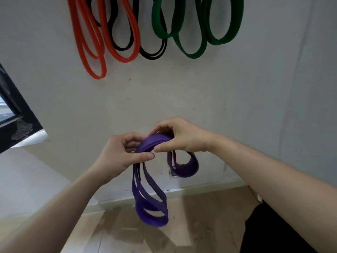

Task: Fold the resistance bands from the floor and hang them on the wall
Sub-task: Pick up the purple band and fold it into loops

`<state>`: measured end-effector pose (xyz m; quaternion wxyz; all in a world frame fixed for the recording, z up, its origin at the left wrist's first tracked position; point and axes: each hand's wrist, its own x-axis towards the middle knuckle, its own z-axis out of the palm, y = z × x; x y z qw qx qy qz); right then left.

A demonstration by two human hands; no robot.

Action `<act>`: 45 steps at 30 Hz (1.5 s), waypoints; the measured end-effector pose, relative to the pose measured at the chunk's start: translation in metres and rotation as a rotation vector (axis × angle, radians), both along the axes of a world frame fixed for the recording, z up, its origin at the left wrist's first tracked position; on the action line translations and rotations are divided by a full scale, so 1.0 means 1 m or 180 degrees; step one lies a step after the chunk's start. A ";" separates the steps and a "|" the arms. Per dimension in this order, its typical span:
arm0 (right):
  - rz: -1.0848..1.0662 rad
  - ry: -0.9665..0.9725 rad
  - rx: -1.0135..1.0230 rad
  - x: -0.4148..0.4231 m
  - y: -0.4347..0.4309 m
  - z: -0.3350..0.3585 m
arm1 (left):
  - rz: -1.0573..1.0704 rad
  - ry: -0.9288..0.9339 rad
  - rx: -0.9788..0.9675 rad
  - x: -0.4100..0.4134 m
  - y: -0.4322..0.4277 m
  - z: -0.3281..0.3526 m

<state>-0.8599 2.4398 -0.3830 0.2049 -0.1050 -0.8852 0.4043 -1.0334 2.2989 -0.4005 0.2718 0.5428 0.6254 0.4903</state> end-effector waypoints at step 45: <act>-0.0183 0.0479 -0.1450 0.041 0.065 -0.013 | 0.0094 -0.0934 0.0181 -0.013 0.002 -0.032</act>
